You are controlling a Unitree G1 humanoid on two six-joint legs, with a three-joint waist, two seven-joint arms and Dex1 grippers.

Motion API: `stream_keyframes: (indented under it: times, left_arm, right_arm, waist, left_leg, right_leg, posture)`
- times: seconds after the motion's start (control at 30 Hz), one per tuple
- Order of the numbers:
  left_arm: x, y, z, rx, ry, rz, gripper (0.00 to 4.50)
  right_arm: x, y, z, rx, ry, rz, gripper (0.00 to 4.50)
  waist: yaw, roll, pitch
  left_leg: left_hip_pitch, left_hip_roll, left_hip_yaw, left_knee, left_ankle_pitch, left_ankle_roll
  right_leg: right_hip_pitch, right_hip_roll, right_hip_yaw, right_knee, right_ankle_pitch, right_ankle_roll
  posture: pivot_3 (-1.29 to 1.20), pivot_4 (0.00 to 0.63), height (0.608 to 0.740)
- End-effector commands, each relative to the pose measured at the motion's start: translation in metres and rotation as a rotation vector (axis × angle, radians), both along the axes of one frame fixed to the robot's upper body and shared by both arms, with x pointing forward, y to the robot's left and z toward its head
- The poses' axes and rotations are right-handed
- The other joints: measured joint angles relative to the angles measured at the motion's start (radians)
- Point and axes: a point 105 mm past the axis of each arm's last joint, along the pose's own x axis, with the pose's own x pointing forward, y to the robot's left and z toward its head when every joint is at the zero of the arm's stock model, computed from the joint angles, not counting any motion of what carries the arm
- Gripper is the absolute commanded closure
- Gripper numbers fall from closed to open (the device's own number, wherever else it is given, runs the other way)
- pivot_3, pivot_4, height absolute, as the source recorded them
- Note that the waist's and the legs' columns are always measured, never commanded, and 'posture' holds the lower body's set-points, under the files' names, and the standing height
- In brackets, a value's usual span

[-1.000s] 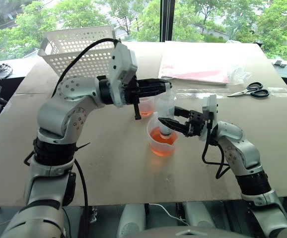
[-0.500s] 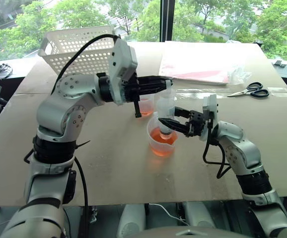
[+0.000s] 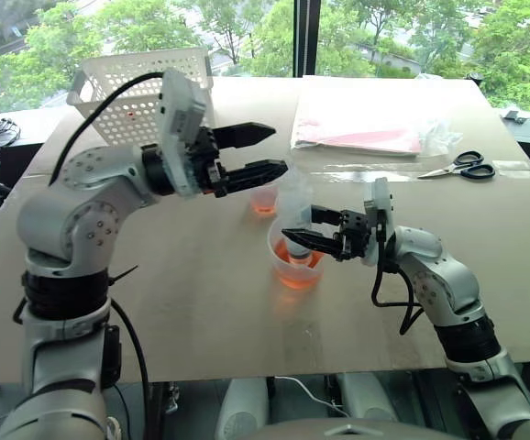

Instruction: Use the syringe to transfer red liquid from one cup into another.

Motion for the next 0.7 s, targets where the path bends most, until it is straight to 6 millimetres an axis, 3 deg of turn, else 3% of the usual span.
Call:
stream_keyframes:
  times: [0.03, 0.3, 0.7]
  left_arm:
    - [-0.017, 0.003, 0.002, -0.007, 0.017, -0.006, 1.24]
    - [-0.026, 0.001, -0.02, -0.024, 0.064, 0.034, 1.24]
    - [-0.031, -0.007, -0.015, -0.062, 0.076, 0.001, 1.24]
  right_arm:
    - [-0.004, 0.002, 0.02, 0.043, -0.045, 0.011, 3.06]
    - [0.007, 0.0, 0.025, 0.033, -0.072, -0.049, 3.06]
    - [0.002, -0.002, 0.05, 0.116, -0.087, -0.025, 3.06]
  waist:
    - [0.003, 0.0, 0.0]
    - [0.006, 0.0, 0.0]
    - [0.006, 0.0, 0.0]
  left_leg:
    - [0.0, 0.0, 0.0, 0.0, 0.0, 0.0]
    - [0.0, -0.001, 0.0, 0.001, 0.0, 0.0]
    - [0.0, -0.001, 0.0, 0.0, 0.0, 0.0]
  right_leg:
    - [0.0, 0.0, -0.001, 0.0, 0.0, 0.0]
    - [0.001, -0.001, -0.001, 0.0, 0.0, 0.0]
    - [0.001, -0.001, -0.001, 0.0, 0.0, 0.0]
  posture:
    - [0.0, 0.15, 0.74]
    - [0.0, 0.15, 0.74]
    - [0.0, 0.15, 0.74]
